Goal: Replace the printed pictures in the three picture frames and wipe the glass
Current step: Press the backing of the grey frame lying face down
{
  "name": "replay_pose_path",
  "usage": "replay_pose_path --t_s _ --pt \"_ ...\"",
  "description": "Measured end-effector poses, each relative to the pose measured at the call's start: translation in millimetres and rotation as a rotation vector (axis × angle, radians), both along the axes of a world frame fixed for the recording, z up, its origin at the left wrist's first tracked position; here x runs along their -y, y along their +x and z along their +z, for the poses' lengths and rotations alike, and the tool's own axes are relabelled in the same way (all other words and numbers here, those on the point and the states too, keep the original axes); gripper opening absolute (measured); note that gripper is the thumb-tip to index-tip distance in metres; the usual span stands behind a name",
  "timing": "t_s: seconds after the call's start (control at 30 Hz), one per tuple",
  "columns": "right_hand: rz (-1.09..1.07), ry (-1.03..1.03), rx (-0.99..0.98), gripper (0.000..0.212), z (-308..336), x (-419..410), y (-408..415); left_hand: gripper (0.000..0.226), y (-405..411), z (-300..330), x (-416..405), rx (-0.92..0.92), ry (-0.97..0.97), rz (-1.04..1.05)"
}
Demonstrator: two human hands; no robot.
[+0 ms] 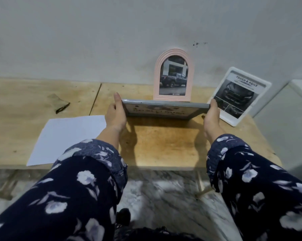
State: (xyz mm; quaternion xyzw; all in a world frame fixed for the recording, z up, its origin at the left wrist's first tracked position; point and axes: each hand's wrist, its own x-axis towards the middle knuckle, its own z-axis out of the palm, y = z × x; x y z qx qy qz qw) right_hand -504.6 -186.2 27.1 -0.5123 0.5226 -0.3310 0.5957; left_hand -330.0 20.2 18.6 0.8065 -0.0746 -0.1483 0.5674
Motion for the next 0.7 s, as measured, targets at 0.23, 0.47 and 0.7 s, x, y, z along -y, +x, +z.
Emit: replay_pose_path --t_s 0.23,0.47,0.7 --pt "0.0 0.034 -0.031 0.069 -27 -8 -36 0.083 -29 -18 -23 -0.095 0.183 0.042" --pt "0.012 0.063 -0.118 0.06 -66 -24 -61 0.085 -61 -56 -28 -0.076 0.401 0.083" --pt "0.109 0.004 -0.319 0.056 -95 -32 -71 0.086 -72 -77 -27 -0.034 0.669 -0.086"
